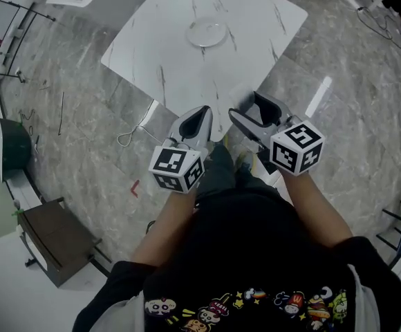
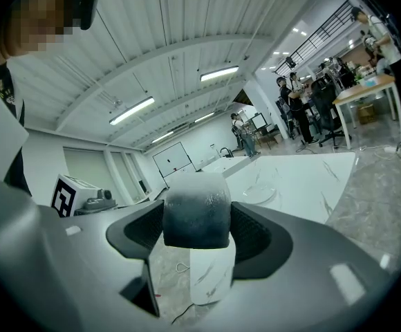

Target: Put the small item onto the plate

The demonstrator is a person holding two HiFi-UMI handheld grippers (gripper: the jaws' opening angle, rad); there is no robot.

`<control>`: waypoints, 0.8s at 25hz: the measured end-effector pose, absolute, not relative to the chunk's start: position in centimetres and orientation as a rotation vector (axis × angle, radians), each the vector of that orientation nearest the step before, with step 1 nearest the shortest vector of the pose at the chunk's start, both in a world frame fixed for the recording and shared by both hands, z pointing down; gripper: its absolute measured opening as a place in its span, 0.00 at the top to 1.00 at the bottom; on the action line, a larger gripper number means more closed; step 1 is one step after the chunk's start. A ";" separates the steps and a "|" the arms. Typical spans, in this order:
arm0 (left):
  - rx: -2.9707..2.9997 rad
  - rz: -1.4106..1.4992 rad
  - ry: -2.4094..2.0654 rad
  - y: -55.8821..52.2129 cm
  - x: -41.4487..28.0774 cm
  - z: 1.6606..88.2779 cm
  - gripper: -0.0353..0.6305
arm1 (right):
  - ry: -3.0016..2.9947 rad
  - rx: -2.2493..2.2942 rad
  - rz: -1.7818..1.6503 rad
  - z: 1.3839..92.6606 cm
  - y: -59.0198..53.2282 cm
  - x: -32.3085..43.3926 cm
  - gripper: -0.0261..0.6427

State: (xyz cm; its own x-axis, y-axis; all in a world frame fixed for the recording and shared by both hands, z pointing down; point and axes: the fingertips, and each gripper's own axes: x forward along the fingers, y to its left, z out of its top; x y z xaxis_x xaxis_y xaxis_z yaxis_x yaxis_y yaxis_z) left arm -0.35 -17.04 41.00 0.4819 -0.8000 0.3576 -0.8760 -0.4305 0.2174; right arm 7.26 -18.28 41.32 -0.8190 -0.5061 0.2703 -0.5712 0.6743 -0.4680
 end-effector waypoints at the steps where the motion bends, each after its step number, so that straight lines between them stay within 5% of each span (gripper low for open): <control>1: 2.361 0.279 -1.397 -17.5 -0.3 41.2 0.94 | -2.762 0.893 0.826 41.4 -18.6 7.2 0.47; 20: 2.348 0.235 -1.319 -26.8 -4.4 44.1 0.94 | -2.649 0.935 0.790 44.4 -27.2 2.2 0.47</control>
